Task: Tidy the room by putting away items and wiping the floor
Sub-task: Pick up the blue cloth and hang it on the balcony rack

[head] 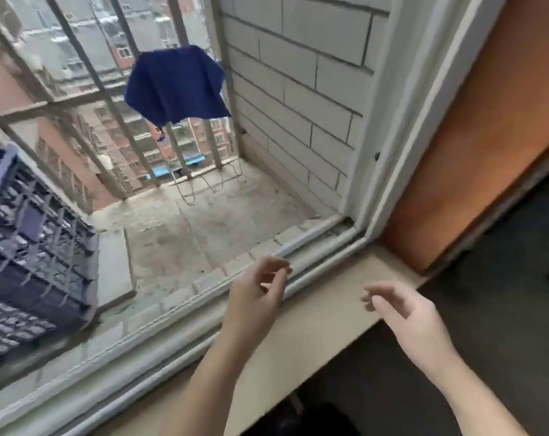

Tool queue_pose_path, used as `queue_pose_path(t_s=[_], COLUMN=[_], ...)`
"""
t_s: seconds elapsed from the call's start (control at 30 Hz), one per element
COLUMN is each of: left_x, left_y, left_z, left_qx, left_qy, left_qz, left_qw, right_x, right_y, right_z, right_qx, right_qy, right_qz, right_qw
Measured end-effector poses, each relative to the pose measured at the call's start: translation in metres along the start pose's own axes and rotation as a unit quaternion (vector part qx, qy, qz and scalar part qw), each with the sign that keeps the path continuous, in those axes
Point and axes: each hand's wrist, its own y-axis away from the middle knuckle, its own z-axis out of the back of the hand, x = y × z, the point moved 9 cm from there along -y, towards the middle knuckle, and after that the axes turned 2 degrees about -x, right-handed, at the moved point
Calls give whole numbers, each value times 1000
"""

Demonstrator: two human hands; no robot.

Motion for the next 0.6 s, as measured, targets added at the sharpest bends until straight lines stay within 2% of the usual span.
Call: queue_pose_path(t_s=[0.13,0.27,0.4,0.53,0.6], left_x=[-39,-59,-59,-61,-67], left_y=[39,85,153,203,239], left_z=[-59,-153,-251,-323,-368], left_qx=[78,223,436,490,535], left_qy=[96,130,10,-76,-104], left_qz=[-83,-81,-112,-153,-160], left_qw=[989,963,893,855,823], right_x=[-47,-95,-167,-232,-263], right_y=[73,150,248,358,415], right_z=[79,157,213,246,260], right_qx=[-148,-284,-388,-467,-513], right_qy=[-1,63,88,20,-26], right_qz=[-69,-143,-233,-325,-359], right_qw=[987,946,887,822,779])
